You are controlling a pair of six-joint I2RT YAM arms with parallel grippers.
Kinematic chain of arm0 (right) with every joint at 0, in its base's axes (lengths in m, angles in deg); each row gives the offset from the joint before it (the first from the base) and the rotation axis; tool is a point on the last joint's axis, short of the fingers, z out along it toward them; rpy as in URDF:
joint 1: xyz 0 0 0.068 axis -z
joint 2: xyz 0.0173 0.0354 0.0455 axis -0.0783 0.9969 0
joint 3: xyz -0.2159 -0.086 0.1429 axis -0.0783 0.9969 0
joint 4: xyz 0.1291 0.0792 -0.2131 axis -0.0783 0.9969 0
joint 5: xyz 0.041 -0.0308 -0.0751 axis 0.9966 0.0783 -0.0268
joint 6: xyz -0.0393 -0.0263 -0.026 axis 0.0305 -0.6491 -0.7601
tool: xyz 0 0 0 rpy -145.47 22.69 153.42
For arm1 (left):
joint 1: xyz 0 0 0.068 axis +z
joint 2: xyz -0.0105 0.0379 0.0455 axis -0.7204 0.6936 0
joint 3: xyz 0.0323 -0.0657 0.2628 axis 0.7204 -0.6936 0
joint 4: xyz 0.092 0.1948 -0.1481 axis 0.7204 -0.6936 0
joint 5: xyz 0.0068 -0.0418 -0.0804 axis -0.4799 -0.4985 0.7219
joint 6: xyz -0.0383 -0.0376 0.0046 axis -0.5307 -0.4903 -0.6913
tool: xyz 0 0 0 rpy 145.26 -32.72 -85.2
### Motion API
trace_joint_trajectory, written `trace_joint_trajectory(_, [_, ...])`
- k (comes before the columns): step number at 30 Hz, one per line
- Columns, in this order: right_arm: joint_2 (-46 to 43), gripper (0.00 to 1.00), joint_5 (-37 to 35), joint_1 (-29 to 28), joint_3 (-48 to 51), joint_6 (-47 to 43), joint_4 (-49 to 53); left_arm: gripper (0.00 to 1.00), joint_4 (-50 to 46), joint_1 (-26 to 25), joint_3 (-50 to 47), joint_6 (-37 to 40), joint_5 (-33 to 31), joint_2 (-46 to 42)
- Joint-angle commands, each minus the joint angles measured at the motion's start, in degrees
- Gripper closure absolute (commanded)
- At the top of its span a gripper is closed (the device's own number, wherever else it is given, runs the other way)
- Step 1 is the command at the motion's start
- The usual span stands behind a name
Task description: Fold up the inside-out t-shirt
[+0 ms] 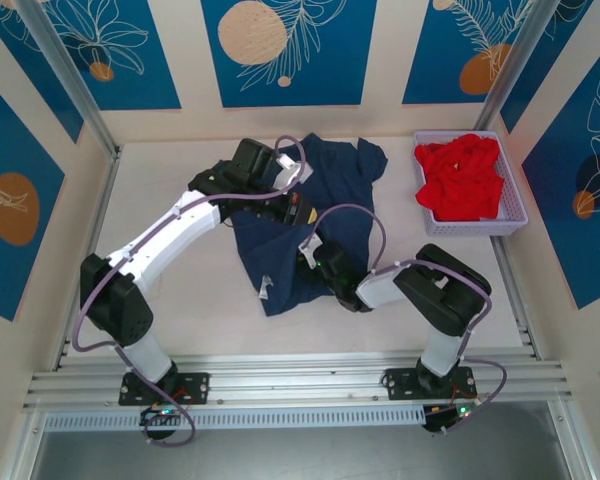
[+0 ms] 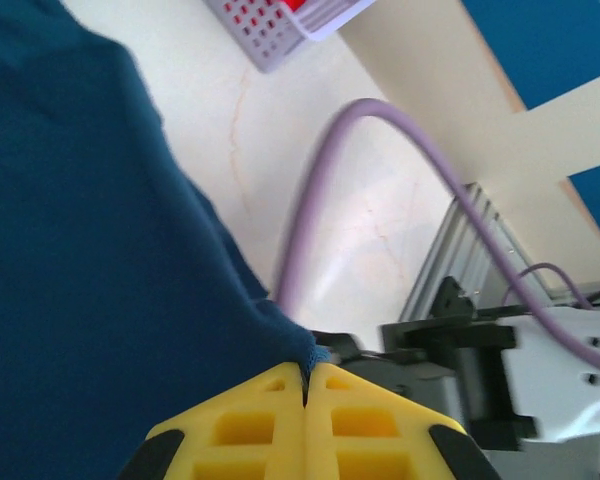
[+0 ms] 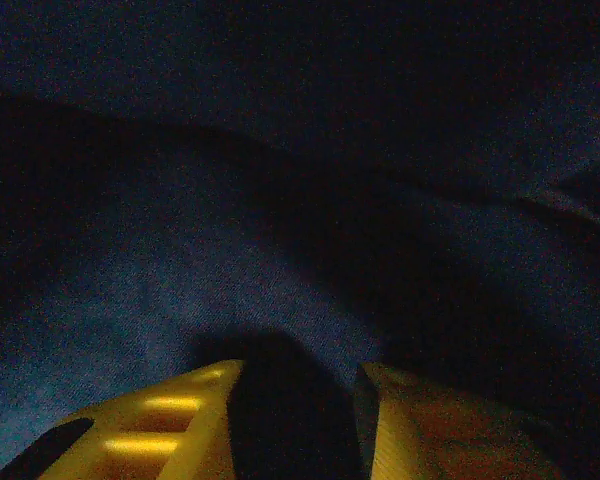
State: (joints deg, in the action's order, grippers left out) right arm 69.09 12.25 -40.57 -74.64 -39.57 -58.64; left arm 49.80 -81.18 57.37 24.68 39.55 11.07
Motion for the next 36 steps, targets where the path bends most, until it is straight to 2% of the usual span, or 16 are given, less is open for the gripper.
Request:
trace_joint_trajectory(1, [1.39, 0.65, -4.30, 1.19, -3.21, -0.72, -3.05, 1.00, 2.23, -0.22, 3.57, -1.84, 5.58, -3.39])
trace_joint_trajectory(6, [1.63, 0.61, -3.88, 4.09, -9.09, 2.83, 5.63, 1.00, 2.21, -2.07, 8.67, -1.89, 6.82, -3.42])
trace_joint_trajectory(19, [8.16, 0.48, -8.46, 4.00, -22.16, 3.45, 18.34, 1.00, -3.29, -9.25, 28.25, -0.38, 7.43, 6.34])
trace_joint_trajectory(26, [10.62, 0.27, -8.67, 5.94, -26.83, 3.62, 24.84, 1.00, -3.16, -10.91, 30.08, -0.77, 9.29, 5.32])
trace_joint_trajectory(36, [15.19, 0.21, -7.43, 8.08, -37.64, 4.73, 37.35, 1.00, -4.52, -14.10, 33.40, -0.97, 12.20, 4.68])
